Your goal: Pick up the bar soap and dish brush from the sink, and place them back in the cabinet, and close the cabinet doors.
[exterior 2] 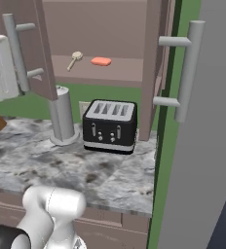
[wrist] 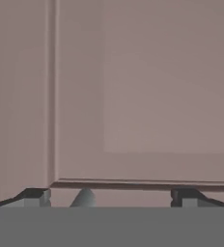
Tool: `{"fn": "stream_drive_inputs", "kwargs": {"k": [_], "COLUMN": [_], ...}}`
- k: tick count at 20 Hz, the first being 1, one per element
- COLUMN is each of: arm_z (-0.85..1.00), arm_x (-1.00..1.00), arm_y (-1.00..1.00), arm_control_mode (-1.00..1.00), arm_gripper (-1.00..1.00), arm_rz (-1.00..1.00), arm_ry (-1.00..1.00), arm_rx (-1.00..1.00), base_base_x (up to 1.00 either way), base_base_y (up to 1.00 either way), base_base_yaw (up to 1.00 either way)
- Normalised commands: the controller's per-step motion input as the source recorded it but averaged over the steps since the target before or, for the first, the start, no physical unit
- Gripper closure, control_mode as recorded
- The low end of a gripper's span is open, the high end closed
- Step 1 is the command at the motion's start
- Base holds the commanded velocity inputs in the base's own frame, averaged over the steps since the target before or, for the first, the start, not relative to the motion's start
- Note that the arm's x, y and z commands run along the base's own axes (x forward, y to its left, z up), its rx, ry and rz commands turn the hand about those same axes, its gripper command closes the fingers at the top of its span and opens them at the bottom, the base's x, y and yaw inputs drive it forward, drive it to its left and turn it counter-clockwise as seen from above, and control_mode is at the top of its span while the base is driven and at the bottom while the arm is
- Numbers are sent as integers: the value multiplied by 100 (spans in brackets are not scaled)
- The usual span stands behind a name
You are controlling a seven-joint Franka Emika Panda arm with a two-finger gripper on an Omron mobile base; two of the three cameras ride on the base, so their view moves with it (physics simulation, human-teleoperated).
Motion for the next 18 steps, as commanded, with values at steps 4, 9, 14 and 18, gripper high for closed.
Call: {"fn": "stream_drive_inputs", "kwargs": {"k": [4,9,14,18], "arm_z": [0,0,0,0], "arm_x": [37,31,34,36], "arm_y": [-28,-21,-11,-8], "arm_control_mode": [-100,-100,-100,-100], "arm_gripper": [-100,-100,-100,-100], "arm_rz": [0,0,0,1], "arm_ry": [-2,-2,-1,0], "arm_rx": [0,0,0,0], "base_base_x": [0,0,0,0], "base_base_y": [0,0,0,0], "base_base_yaw": [0,0,0,0]}}
